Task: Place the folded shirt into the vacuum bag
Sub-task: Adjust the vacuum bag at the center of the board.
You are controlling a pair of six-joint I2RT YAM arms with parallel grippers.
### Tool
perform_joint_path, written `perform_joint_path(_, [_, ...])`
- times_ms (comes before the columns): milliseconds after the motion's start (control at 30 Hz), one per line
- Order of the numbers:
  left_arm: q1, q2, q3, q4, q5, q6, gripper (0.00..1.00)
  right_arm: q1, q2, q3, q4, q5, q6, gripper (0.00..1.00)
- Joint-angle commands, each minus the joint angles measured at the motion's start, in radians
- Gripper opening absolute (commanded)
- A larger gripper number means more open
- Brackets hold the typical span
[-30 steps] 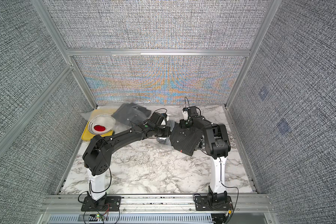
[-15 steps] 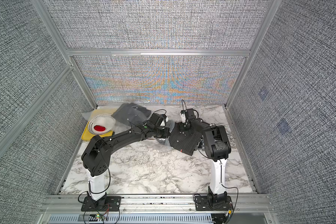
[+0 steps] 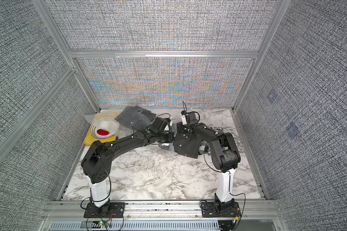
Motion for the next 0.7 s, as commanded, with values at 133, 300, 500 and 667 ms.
perform_joint_path(133, [-0.001, -0.048, -0.052, 0.102, 0.058, -0.033, 0.0, -0.01, 0.075, 0.017, 0.255, -0.106, 0.246, 0.0])
perform_joint_path(300, [-0.007, -0.073, -0.094, 0.136, 0.073, -0.054, 0.0, -0.027, 0.137, 0.01, 0.415, -0.141, 0.422, 0.0])
perform_joint_path(500, [-0.01, -0.081, -0.125, 0.135, 0.061, -0.054, 0.0, -0.017, 0.213, 0.087, 0.322, -0.149, 0.413, 0.2])
perform_joint_path(667, [-0.006, -0.089, -0.126, 0.118, 0.023, -0.044, 0.0, -0.018, 0.108, 0.028, 0.209, -0.099, 0.325, 0.58])
